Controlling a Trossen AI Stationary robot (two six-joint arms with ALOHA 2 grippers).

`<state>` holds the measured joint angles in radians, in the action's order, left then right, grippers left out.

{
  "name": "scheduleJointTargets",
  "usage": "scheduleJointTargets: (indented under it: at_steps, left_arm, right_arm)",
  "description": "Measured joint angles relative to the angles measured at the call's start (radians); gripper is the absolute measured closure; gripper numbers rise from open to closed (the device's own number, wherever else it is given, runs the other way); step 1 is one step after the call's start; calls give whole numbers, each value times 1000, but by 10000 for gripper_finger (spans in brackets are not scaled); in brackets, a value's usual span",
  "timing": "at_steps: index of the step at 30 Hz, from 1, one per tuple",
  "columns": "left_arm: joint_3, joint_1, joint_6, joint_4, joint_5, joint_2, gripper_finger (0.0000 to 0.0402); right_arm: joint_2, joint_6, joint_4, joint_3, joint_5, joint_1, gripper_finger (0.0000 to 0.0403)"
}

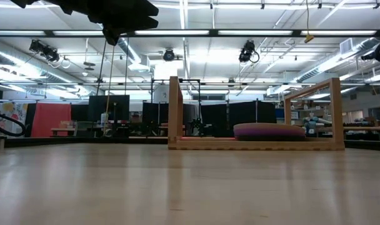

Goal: Place and stack plates onto a shelf
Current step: Stack the large dark blue plate on top of the large purple plate on the shelf

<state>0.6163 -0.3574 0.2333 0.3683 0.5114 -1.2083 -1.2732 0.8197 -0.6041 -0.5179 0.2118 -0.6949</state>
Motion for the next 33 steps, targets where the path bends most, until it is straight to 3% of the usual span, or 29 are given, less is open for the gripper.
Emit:
scheduleJointTargets:
  at_steps: [10, 14, 24, 28, 33]
  left_arm:
    - [0, 0, 0, 0, 0, 0, 255]
    - [0, 0, 0, 0, 0, 0, 255]
    - [0, 0, 0, 0, 0, 0, 255]
    - [0, 0, 0, 0, 0, 0, 255]
    - [0, 0, 0, 0, 0, 0, 255]
  right_arm:
    - [0, -81, 62, 0, -6, 1, 386]
    - [0, -99, 104, 0, -64, 5, 385]
    - [0, -267, 524, 0, -451, 116, 389]
    - [0, -318, 689, -8, -511, 201, 388]
    - [0, -426, 714, -79, -546, 316, 385]
